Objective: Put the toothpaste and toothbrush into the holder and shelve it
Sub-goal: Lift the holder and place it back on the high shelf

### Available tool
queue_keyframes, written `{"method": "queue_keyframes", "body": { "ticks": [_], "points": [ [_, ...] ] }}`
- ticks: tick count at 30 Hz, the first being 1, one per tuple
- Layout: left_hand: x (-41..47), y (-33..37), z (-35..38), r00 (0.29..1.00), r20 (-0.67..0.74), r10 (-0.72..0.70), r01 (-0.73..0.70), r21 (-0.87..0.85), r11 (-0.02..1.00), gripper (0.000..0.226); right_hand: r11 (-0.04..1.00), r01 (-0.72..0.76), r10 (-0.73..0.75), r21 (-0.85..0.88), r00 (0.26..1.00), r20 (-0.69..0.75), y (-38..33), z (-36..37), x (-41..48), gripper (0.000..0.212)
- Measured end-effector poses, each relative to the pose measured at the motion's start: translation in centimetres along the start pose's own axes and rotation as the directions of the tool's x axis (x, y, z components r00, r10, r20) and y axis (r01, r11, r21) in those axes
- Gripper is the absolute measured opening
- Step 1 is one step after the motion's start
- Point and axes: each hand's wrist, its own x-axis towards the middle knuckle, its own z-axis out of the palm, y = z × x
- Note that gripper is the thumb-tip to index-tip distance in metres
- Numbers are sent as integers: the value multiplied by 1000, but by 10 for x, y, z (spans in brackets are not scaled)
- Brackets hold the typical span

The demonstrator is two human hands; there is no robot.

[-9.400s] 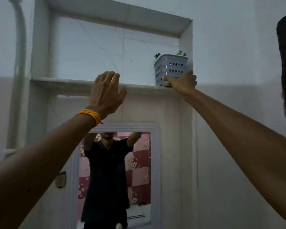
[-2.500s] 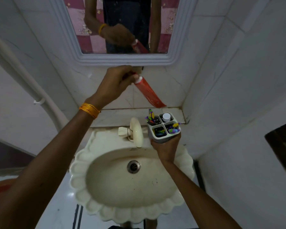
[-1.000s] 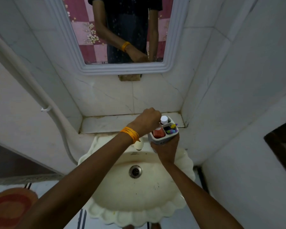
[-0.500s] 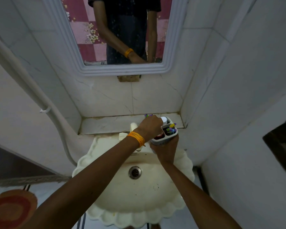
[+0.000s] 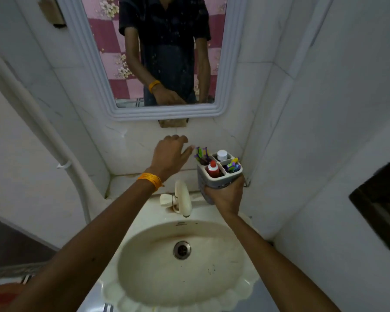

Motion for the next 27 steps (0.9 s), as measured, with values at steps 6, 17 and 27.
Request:
{"method": "queue_keyframes", "body": {
  "ticks": [6, 17, 27],
  "points": [
    [32, 6, -58, 979, -195, 53, -46, 39, 998, 47, 989, 139, -135, 46, 988, -78, -89, -21, 40, 125],
    [133, 40, -237, 844, -498, 201, -125, 183, 975, 59, 886, 452, -418, 104, 875, -245, -320, -75, 110, 111],
    [172, 86, -345, 669, -662, 338, -186, 292, 938, 46, 763, 640, -585, 88, 743, -326, -465, -125, 111, 116]
  ]
}}
